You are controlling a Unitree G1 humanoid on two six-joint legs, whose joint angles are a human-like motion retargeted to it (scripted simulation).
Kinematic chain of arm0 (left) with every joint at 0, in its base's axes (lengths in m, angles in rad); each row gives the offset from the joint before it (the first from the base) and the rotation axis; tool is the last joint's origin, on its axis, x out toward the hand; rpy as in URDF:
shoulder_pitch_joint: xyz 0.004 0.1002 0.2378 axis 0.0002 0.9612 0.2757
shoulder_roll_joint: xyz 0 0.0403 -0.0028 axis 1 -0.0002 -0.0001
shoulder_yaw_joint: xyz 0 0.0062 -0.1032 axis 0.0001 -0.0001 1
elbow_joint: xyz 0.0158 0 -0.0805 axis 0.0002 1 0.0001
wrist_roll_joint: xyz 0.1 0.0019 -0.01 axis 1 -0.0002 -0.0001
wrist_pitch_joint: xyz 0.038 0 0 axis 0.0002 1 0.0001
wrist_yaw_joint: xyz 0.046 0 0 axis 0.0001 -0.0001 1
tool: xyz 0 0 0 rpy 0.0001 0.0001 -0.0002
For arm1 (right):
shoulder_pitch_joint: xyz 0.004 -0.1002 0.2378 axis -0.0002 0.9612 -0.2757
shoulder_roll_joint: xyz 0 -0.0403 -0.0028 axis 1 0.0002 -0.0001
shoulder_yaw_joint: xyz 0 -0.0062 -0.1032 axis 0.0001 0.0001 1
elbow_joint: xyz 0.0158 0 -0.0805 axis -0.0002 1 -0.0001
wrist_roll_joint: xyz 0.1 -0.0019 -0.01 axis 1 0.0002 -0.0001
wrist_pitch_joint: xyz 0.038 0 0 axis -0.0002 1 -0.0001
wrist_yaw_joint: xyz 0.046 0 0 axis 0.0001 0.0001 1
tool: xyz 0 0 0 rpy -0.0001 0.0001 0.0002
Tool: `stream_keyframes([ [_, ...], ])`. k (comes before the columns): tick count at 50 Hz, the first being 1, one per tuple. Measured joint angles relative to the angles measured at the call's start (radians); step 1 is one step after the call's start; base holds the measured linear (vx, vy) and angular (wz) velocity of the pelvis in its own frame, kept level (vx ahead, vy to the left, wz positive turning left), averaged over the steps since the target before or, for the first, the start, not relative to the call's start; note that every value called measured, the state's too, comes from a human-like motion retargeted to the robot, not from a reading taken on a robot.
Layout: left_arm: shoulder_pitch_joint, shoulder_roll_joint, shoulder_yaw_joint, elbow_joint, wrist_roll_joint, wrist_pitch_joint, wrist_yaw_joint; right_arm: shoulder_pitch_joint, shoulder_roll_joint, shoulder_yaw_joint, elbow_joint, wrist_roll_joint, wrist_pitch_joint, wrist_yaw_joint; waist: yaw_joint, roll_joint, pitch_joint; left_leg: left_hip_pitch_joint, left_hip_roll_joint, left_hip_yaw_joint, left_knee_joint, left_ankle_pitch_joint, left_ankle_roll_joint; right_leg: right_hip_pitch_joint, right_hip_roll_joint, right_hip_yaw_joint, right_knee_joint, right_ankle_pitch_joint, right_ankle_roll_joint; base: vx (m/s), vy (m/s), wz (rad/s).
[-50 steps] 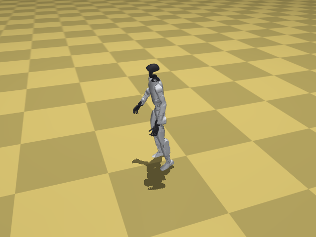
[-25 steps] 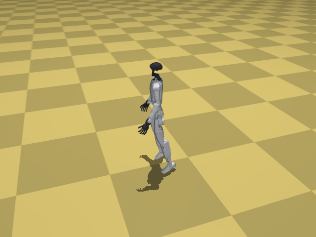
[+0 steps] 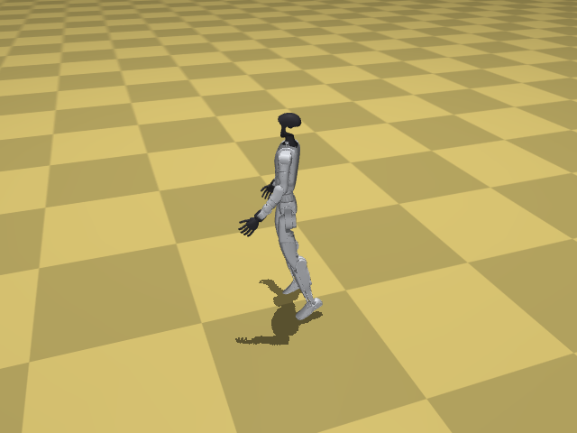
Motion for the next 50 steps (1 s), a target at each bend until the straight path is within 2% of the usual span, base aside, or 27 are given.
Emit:
stream_keyframes([
  [8,-0.037,0.027,-0.009,-0.055,0.013,-0.010,0.004,0.072,0.021,-0.012,0.020,0.002,0.002,0.017,0.100,-0.065,0.021,-0.041,-0.005,-0.052,-0.039,0.034,0.001,-0.023,-0.012,-0.062,0.002,0.014,0.000,-0.05,-0.02,0.53],
  [15,0.014,0.117,-0.013,-0.166,0.088,-0.053,-0.048,0.143,0.054,0.001,0.044,-0.023,-0.002,0.073,0.263,-0.137,0.038,-0.087,-0.035,-0.101,-0.102,0.049,0.000,-0.054,-0.044,-0.146,-0.009,0.013,0.000,-0.10,0.13,0.70],
  [20,0.092,0.201,0.031,-0.242,0.033,-0.082,-0.036,0.146,0.040,0.016,0.039,-0.053,-0.001,0.072,0.387,-0.161,0.055,-0.098,-0.049,-0.113,-0.142,-0.077,0.000,-0.063,-0.068,-0.224,-0.016,-0.094,0.000,-0.10,0.23,0.63],
  [24,0.146,0.232,0.100,-0.222,-0.089,-0.089,0.035,0.103,0.006,0.017,0.030,-0.055,-0.002,0.002,0.430,-0.164,0.066,-0.117,-0.091,-0.148,-0.164,-0.229,0.039,-0.071,-0.109,-0.341,0.000,-0.227,0.000,-0.12,0.32,0.93],
  [27,0.165,0.236,0.154,-0.139,-0.170,-0.091,0.122,0.054,-0.007,0.017,0.033,-0.030,-0.006,-0.071,0.427,-0.169,0.080,-0.129,-0.141,-0.213,-0.170,-0.304,0.077,-0.062,-0.164,-0.439,0.031,-0.316,-0.001,-0.09,0.35,1.39],
  [30,0.152,0.238,0.212,-0.011,-0.227,-0.081,0.215,-0.008,0.006,0.027,0.031,0.008,-0.010,-0.127,0.430,-0.178,0.100,-0.144,-0.168,-0.278,-0.170,-0.315,0.091,-0.056,-0.200,-0.503,0.062,-0.361,-0.036,-0.08,0.22,1.23],
  [35,0.131,0.235,0.284,0.143,-0.249,-0.056,0.296,-0.104,0.052,0.097,-0.053,0.041,-0.024,-0.140,0.500,-0.200,0.139,-0.168,-0.178,-0.327,-0.170,-0.286,0.061,-0.061,-0.219,-0.545,0.087,-0.363,-0.093,-0.07,0.12,0.66],
  [42,0.203,0.168,0.249,0.083,-0.197,-0.063,0.191,-0.282,0.080,0.238,-0.191,-0.112,-0.038,-0.078,0.630,-0.214,0.205,-0.175,-0.186,-0.349,-0.170,-0.285,0.040,-0.055,-0.230,-0.578,0.093,-0.369,-0.099,-0.05,0.07,0.23],
  [50,0.261,0.045,0.215,0.030,-0.132,-0.047,0.063,-0.474,0.189,0.365,-0.214,-0.235,-0.020,-0.018,0.704,-0.204,0.235,-0.173,-0.187,-0.387,-0.170,-0.281,0.045,-0.044,-0.233,-0.602,0.116,-0.387,-0.120,-0.02,0.02,0.25],
])
